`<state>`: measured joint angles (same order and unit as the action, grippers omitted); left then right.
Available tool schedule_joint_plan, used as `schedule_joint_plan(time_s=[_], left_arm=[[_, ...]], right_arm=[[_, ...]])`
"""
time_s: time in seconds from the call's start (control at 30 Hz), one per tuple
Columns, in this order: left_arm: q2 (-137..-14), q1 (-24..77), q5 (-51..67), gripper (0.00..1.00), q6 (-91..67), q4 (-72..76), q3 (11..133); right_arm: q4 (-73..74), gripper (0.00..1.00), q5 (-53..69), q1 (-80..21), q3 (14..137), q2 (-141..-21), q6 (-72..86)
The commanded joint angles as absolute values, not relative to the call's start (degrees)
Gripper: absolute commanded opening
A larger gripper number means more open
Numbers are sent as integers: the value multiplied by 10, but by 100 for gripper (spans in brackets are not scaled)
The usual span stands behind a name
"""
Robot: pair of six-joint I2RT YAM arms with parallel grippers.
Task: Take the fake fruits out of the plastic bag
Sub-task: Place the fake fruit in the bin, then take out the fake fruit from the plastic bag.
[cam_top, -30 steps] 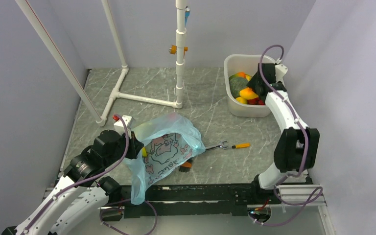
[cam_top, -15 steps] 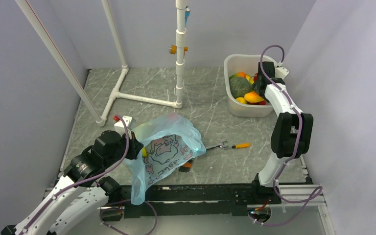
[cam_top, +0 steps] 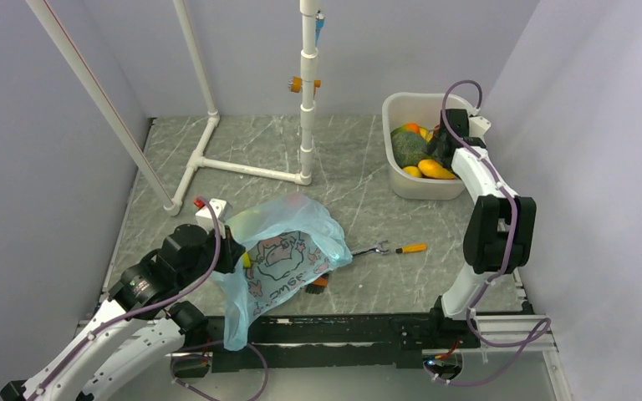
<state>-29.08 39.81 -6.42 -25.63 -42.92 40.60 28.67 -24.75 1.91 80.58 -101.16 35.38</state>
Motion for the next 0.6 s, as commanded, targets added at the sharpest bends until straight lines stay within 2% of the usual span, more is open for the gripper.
schedule_joint_plan(time_s=[0.0,0.3,0.4,0.57], left_arm=[[-289,414,-86,0,-270,-431,415],[-294,455,-134,0,-289,-444,417],[-303,470,-157,0,-294,-449,419],[-301,473,-173,0,-296,-451,420]], right_arm=[[278,91,-261,4,795,-949,325],[263,94,-306,-88,724,-810,292],[233,94,-259,-135,663,-718,270],[174,94,-105,-200,554,-568,236]])
